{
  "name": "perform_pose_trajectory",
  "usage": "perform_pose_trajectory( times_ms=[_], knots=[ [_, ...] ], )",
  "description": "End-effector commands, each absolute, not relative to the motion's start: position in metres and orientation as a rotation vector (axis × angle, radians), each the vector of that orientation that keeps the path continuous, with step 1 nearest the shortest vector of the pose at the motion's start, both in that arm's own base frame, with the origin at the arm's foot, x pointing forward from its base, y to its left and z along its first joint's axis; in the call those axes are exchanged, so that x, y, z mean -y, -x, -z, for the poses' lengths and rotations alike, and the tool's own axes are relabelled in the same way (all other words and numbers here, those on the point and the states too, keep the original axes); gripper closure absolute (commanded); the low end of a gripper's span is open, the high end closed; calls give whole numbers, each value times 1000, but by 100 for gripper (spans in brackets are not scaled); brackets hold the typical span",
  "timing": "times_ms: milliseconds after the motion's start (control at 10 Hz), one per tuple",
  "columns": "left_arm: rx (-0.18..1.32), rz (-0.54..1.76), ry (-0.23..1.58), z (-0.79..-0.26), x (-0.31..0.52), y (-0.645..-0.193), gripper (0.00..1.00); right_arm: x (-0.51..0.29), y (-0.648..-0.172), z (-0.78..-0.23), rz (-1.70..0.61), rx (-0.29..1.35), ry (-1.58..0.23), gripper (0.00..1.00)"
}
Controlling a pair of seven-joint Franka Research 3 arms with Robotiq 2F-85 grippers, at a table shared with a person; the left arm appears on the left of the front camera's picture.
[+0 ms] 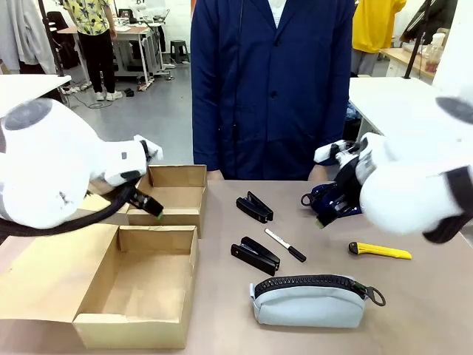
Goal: Place items inside the box.
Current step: Pick up a Pencil pouch or Stapler and place it inside the Mailer Box closest to the robot.
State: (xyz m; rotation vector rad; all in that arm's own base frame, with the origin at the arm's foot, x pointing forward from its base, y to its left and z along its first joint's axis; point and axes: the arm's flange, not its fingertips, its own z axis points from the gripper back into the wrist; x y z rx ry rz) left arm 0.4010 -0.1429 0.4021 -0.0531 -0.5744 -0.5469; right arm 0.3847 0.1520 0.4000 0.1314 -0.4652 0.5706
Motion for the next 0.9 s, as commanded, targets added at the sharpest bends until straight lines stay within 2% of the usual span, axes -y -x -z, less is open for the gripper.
perform_pose_trajectory(
  times_ms=[0, 200, 300, 500, 600, 700, 800],
  knots=[
    [598, 407, 208, -481, 94, -333, 0, -61, -348, -497, -376, 483, -327, 0],
    [594, 402, 516, -509, 37, -290, 0, 36, -307, -527, -264, 485, -665, 0],
    [598, 301, 685, -509, -1, -281, 0, 89, -299, -514, -96, 473, -822, 0],
    [636, -18, 1022, -471, -114, -274, 0, 196, -271, -460, 261, 525, -1189, 0],
    [673, -193, 1086, -444, -163, -273, 0, 228, -252, -444, 389, 598, -1221, 0],
    [663, -336, 1088, -422, -178, -272, 0, 242, -233, -440, 455, 669, -1194, 0],
    [646, -369, 1060, -409, -174, -279, 0, 244, -223, -442, 453, 724, -1116, 0]
  ],
)
